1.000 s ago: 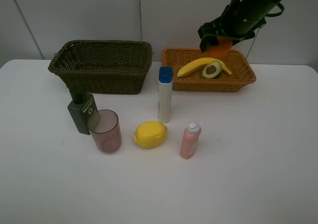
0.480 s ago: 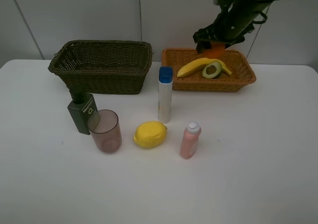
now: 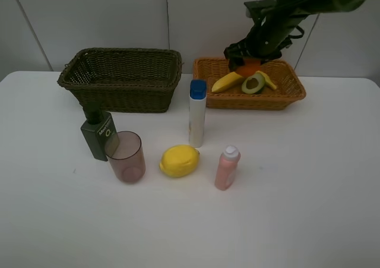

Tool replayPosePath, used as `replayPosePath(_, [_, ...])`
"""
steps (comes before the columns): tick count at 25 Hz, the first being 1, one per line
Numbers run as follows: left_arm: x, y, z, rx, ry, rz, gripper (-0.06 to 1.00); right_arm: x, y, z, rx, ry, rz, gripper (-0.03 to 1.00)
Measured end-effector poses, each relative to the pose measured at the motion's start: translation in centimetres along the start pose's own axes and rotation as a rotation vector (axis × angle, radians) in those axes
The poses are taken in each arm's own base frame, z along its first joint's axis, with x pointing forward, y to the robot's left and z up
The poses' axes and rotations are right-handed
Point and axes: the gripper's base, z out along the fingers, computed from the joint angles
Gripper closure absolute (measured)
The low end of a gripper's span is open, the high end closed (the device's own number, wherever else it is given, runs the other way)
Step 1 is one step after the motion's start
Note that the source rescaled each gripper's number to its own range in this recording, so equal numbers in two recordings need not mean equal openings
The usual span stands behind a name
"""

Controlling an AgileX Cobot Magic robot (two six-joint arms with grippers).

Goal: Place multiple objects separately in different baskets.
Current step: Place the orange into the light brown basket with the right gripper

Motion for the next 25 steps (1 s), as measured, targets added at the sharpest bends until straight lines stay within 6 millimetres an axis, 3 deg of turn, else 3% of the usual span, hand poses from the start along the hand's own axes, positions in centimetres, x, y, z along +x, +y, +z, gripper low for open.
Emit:
replayPosePath(6, [0.00, 0.00, 0.00, 0.000, 0.000, 0.000, 0.00, 0.26, 0.06, 0.97, -0.001, 0.003, 0.000, 0.28])
replayPosePath(25, [0.00, 0.00, 0.00, 0.000, 0.000, 0.000, 0.00, 0.19, 0.05, 0.97, 0.000, -0.003, 0.019, 0.28])
